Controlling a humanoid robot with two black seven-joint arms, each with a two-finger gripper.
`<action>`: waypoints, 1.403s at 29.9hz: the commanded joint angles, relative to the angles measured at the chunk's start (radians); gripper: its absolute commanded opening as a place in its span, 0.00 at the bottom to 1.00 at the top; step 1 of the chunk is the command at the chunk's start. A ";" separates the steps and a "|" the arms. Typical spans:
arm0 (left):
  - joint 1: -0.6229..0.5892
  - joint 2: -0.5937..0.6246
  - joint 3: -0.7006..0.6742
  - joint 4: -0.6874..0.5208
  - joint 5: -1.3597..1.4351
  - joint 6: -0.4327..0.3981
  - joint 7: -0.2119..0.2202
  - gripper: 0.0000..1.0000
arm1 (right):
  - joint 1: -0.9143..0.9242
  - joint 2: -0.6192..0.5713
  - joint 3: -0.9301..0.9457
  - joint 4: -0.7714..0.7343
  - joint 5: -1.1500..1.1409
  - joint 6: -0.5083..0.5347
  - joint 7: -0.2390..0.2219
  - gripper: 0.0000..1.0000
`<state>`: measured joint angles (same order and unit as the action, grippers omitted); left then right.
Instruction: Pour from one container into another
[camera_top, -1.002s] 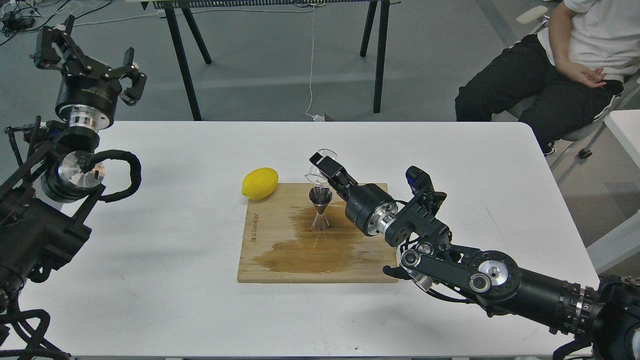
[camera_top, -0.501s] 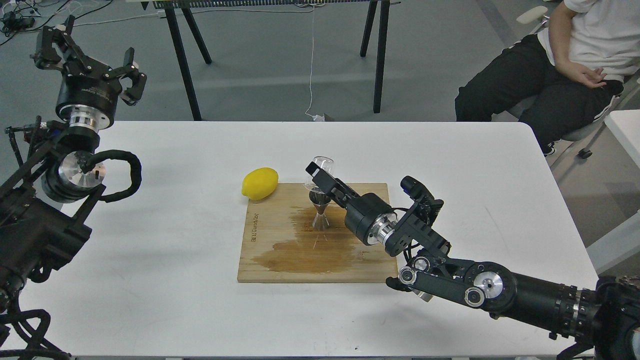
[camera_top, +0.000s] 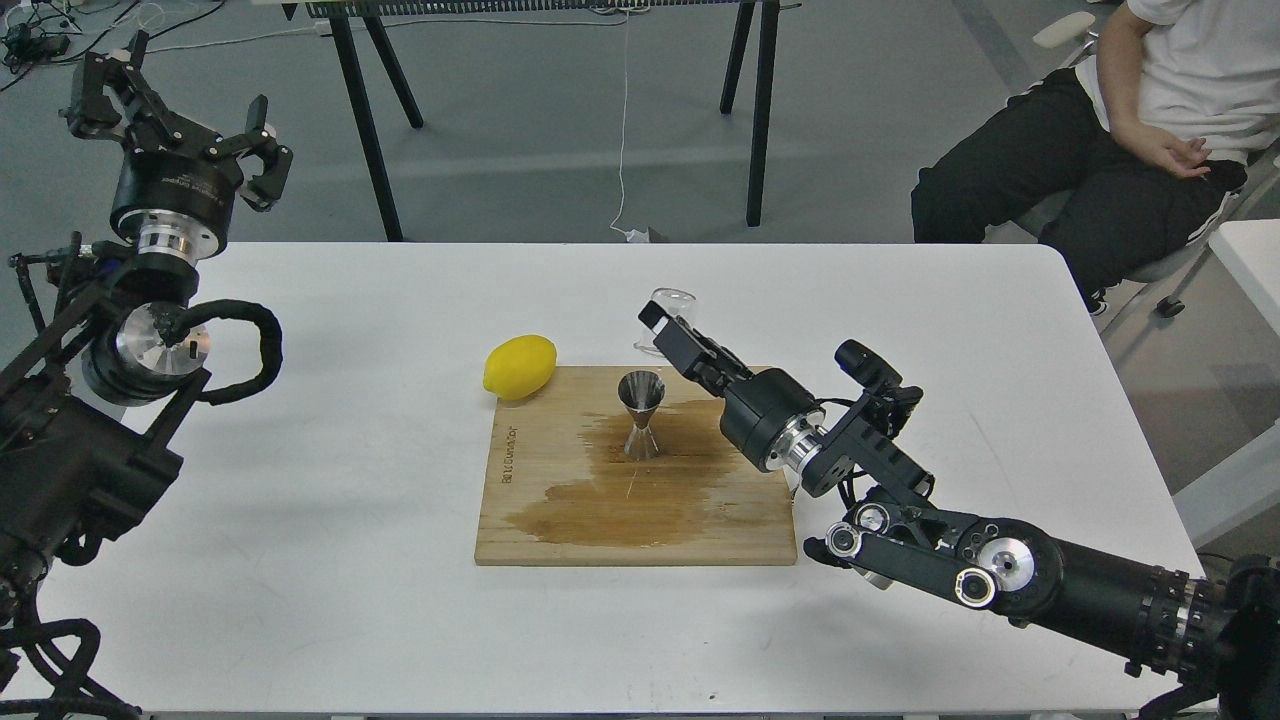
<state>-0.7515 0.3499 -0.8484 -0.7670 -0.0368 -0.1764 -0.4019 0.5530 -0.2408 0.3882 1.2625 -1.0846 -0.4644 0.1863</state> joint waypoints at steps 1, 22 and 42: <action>-0.002 0.006 0.000 0.000 -0.001 0.000 0.000 1.00 | -0.048 -0.024 0.119 0.124 0.242 0.007 -0.008 0.40; 0.000 0.011 0.002 0.002 0.000 0.001 0.002 1.00 | -0.409 -0.130 0.813 -0.024 1.483 0.348 -0.225 0.41; 0.000 0.012 0.005 0.000 0.000 0.014 0.002 1.00 | -0.472 0.029 0.819 -0.256 1.640 0.567 -0.229 0.46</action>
<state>-0.7531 0.3622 -0.8433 -0.7669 -0.0367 -0.1615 -0.4002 0.0770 -0.2139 1.2074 1.0225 0.5569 0.1009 -0.0415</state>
